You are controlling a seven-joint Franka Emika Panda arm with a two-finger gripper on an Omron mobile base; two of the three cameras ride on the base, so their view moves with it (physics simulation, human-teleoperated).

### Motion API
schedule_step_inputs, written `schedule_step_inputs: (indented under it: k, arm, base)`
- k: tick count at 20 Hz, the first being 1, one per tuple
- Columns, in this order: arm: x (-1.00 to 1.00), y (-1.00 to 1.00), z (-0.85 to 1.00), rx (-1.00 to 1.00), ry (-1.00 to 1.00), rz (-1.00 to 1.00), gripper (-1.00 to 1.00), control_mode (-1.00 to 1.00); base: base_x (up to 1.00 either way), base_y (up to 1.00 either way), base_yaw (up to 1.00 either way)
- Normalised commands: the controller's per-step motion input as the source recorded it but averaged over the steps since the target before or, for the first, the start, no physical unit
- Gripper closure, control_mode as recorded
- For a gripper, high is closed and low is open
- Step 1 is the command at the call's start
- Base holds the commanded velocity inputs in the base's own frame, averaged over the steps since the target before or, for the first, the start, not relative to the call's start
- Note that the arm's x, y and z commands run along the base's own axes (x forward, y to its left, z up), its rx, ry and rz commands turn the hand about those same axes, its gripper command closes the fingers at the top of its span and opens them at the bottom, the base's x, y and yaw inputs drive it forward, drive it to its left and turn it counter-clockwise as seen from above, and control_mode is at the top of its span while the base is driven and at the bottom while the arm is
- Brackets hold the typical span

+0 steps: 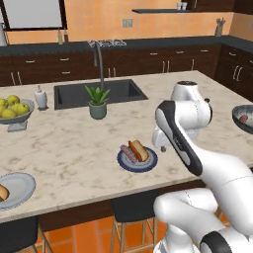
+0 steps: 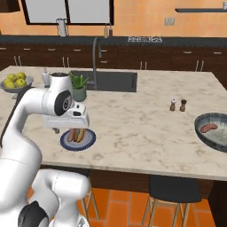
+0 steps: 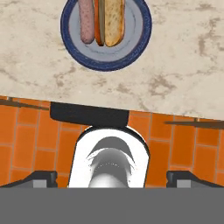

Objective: Place one bun and one sausage from the bowl on each plate.

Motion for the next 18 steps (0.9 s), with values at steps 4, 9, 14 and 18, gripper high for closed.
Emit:
schedule_step_inputs:
  k: [4,9,14,18]
  arm:
    - [0.00,0.00,0.00,0.00,0.00,0.00,-1.00,1.00]
    - [0.00,0.00,0.00,0.00,0.00,0.00,-1.00,1.00]
    - [0.00,0.00,0.00,0.00,0.00,0.00,-1.00,1.00]
    - [0.00,0.00,0.00,0.00,0.00,0.00,-1.00,1.00]
  base:
    - [-0.15,-0.11,-0.02]
    - [-0.86,-0.89,-0.25]
    - [-0.12,-0.99,-0.17]
    - [0.40,-1.00,0.00]
